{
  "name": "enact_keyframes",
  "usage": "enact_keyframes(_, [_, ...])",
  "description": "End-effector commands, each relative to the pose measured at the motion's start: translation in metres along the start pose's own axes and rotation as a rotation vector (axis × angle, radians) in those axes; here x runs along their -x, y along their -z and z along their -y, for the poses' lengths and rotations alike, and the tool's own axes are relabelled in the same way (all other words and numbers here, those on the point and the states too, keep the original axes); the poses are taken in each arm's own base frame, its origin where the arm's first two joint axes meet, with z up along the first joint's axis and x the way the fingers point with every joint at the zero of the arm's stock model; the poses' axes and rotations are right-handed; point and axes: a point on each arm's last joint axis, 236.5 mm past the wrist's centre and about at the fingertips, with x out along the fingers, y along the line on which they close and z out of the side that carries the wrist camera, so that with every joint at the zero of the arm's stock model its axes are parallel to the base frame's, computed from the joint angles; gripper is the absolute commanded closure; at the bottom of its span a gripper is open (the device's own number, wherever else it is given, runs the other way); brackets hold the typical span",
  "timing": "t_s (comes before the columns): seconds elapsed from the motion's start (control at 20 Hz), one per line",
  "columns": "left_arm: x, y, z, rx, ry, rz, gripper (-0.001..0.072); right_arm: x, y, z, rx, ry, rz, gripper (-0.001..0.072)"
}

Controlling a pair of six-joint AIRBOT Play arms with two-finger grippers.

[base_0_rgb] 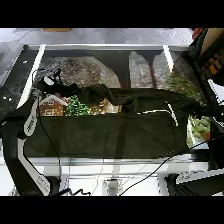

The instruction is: Fold the clothes and pants, and hang the long-sleeved shirts on hangers.

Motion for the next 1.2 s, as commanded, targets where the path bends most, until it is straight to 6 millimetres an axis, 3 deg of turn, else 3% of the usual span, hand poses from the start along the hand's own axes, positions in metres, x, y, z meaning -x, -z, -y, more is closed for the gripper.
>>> enact_keyframes(0.0, [-0.011,-0.004,-0.004,0.016,-0.009,0.031,0.0275,0.000,-0.001,0.000,0.001,0.003,0.004,0.0673])
enact_keyframes(0.1, [-0.011,-0.005,-0.001,0.023,0.000,0.034,0.0695,0.000,-0.001,0.000,0.001,0.002,0.004,0.0673])
enact_keyframes(0.25, [0.002,-0.020,0.010,0.006,0.014,0.072,0.0691,0.000,-0.001,0.000,0.001,0.002,0.004,0.0672])
enact_keyframes(0.4, [0.051,-0.066,0.017,-0.032,0.003,0.209,0.0691,0.000,-0.001,0.000,0.001,0.001,0.002,0.0673])
enact_keyframes(0.5, [0.108,-0.109,0.021,-0.070,-0.023,0.364,0.0691,0.000,-0.001,0.000,0.001,0.001,0.002,0.0672])
enact_keyframes(0.6, [0.181,-0.150,0.027,-0.115,-0.061,0.555,0.0691,0.000,-0.001,0.000,0.001,0.002,0.003,0.0673])
enact_keyframes(0.7, [0.244,-0.172,0.031,-0.180,-0.117,0.687,0.0691,0.000,-0.002,0.001,0.001,0.004,0.006,0.0673])
enact_keyframes(0.8, [0.289,-0.179,0.029,-0.248,-0.196,0.750,0.0691,0.000,-0.002,0.000,0.000,0.003,0.006,0.0673])
enact_keyframes(0.95, [0.326,-0.176,0.020,-0.313,-0.296,0.765,0.0691,0.000,-0.002,0.000,0.000,0.002,0.006,0.0673])
enact_keyframes(1.05, [0.325,-0.162,0.004,-0.331,-0.357,0.681,0.0691,0.000,-0.002,0.000,0.000,0.002,0.006,0.0673])
enact_keyframes(1.15, [0.307,-0.132,-0.026,-0.346,-0.448,0.502,0.0691,0.000,-0.002,0.000,0.000,0.003,0.006,0.0673])
